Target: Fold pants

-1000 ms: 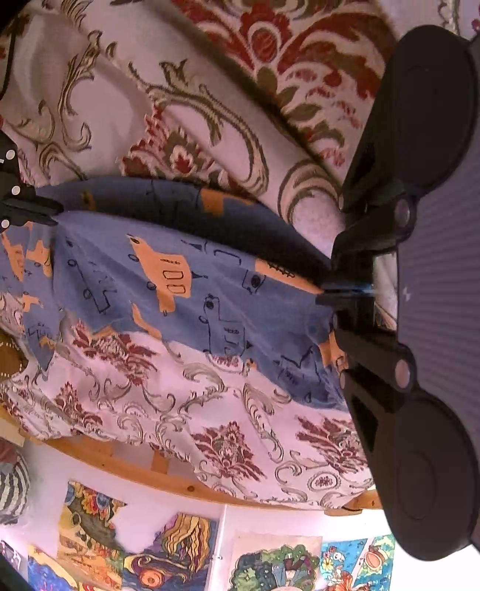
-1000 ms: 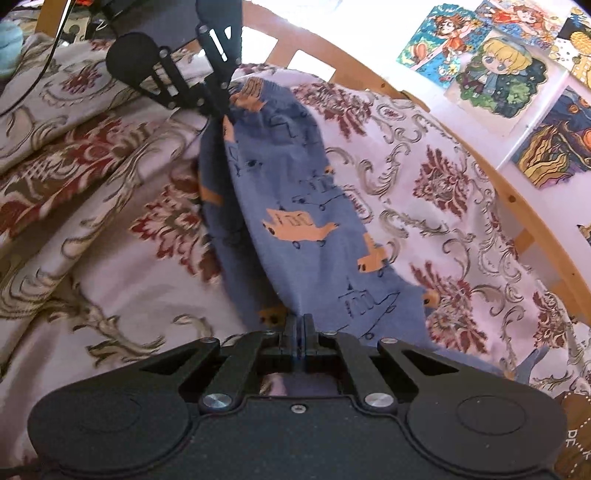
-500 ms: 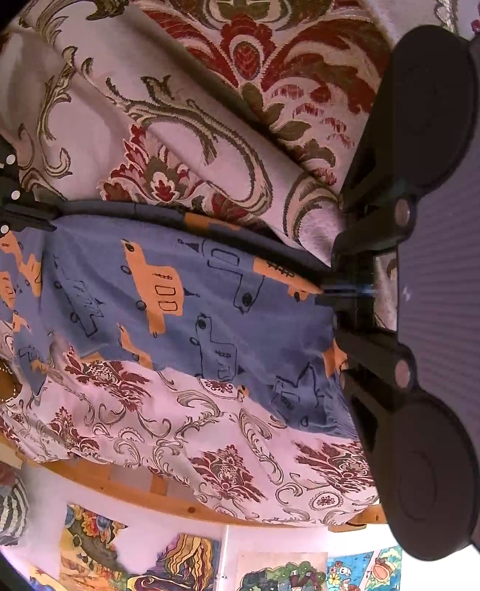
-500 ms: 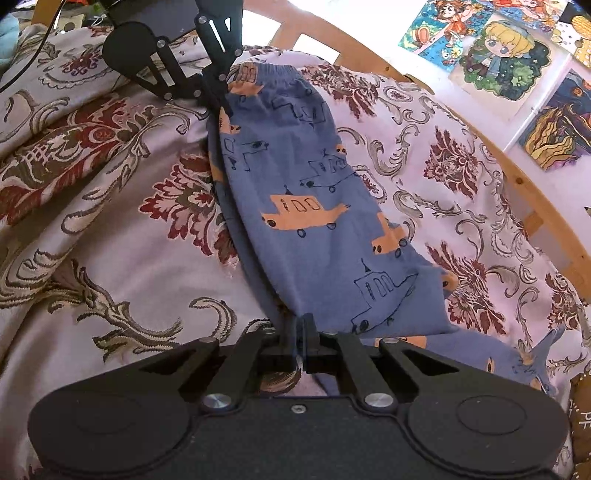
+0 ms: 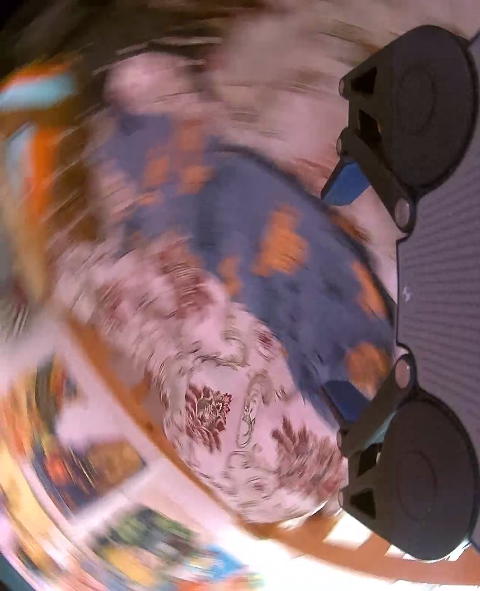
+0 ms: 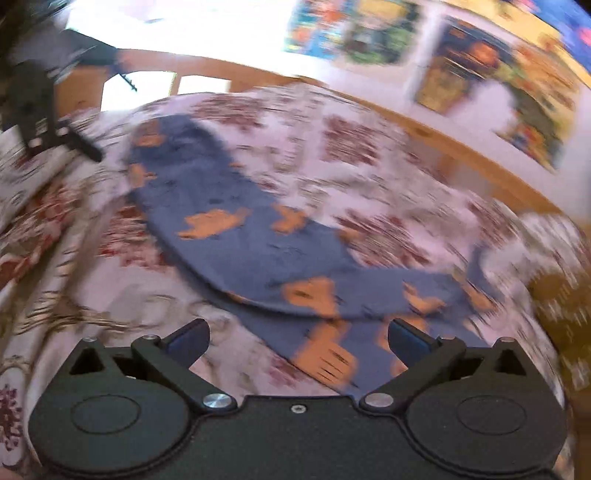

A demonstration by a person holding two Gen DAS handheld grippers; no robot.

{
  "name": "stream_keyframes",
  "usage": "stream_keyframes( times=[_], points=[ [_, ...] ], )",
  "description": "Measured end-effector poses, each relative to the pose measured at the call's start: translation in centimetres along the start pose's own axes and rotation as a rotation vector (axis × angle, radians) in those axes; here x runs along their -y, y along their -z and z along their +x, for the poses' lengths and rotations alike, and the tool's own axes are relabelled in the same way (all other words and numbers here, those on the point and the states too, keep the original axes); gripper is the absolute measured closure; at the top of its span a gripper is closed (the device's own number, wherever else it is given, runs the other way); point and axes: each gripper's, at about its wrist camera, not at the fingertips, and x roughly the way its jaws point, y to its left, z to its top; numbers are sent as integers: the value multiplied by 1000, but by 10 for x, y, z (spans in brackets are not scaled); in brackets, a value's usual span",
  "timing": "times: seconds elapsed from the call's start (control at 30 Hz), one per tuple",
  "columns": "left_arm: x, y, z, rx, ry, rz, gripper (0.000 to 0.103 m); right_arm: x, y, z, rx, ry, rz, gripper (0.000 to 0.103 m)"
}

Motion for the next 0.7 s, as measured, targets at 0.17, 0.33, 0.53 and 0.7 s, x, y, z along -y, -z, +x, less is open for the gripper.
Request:
stream_keyframes(
  times=[0.17, 0.33, 0.53, 0.7],
  points=[
    [41, -33, 43, 63, 127, -356, 0, 66, 0, 8, -35, 24, 224, 1],
    [95, -65, 86, 53, 66, -353, 0, 126, -12, 48, -110, -65, 336, 1],
    [141, -72, 107, 31, -8, -202, 2, 180, -29, 106, -148, -107, 442, 1],
    [147, -76, 118, -16, -32, -230, 25, 205, -38, 141, -185, -110, 512, 14]
  ],
)
